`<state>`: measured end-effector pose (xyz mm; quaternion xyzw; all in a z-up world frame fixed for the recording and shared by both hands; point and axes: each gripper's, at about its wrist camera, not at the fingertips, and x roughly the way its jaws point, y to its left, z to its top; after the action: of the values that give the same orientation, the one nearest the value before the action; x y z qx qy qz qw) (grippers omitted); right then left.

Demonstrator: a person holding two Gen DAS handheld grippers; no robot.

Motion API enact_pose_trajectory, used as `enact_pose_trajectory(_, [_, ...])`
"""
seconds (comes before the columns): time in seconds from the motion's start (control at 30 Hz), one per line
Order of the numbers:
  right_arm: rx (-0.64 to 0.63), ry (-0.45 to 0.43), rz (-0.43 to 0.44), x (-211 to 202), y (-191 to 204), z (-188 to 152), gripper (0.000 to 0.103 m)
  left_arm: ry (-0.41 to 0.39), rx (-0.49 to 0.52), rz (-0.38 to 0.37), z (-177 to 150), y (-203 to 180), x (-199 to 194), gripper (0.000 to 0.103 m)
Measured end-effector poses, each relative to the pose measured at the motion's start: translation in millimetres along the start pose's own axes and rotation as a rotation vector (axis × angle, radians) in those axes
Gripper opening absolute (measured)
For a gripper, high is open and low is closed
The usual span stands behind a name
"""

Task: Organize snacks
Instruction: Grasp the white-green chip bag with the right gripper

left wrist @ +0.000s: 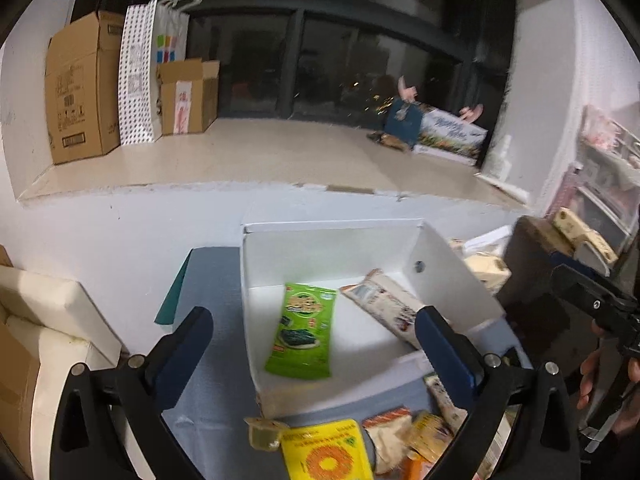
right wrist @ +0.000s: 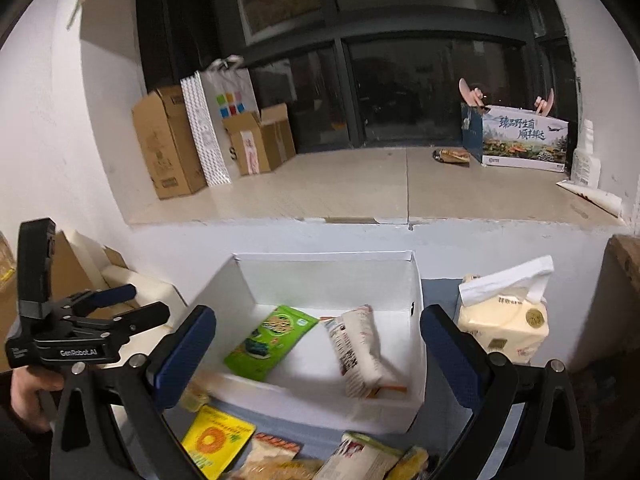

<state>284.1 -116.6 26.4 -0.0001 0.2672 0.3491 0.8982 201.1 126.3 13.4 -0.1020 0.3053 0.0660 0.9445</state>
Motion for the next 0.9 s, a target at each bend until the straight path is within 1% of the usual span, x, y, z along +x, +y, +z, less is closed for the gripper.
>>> enact_pose_trajectory(0.1, [0.022, -0.017, 0.039, -25, 0, -13, 0.103, -0.026, 0.014, -0.023, -12, -11, -25, 0.103])
enact_pose_trajectory(0.17, [0.039, -0.047, 0.056, -49, -1, -27, 0.103, -0.041, 0.029, -0.043, -22, -19, -42, 0.103])
enact_pose_trajectory(0.33, [0.078, -0.072, 0.092, -98, -5, -63, 0.103, -0.075, 0.070, -0.080, -53, -41, -81, 0.103])
enact_pose_trajectory(0.5, [0.088, -0.109, 0.073, -143, -5, -97, 0.103, -0.068, 0.045, -0.103, -90, -51, -104, 0.103])
enact_pose_trajectory(0.57, [0.089, -0.115, 0.047, -156, -3, -111, 0.103, -0.044, 0.049, -0.084, -105, -56, -108, 0.103])
enact_pose_trajectory(0.63, [0.087, -0.116, 0.032, -164, -3, -122, 0.103, -0.044, 0.041, -0.081, -118, -61, -114, 0.103])
enact_pose_trajectory(0.7, [0.103, -0.096, 0.025, -166, -5, -135, 0.103, -0.032, 0.036, -0.089, -128, -64, -118, 0.103])
enact_pose_trajectory(0.73, [0.106, -0.083, 0.027, -165, -7, -139, 0.103, -0.025, 0.038, -0.084, -132, -65, -119, 0.103])
enact_pose_trajectory(0.8, [0.112, -0.049, 0.002, -160, -11, -147, 0.103, -0.022, 0.045, -0.074, -141, -68, -122, 0.103])
enact_pose_trajectory(0.9, [0.131, -0.029, 0.002, -155, -16, -152, 0.103, 0.003, 0.049, -0.074, -148, -68, -122, 0.103])
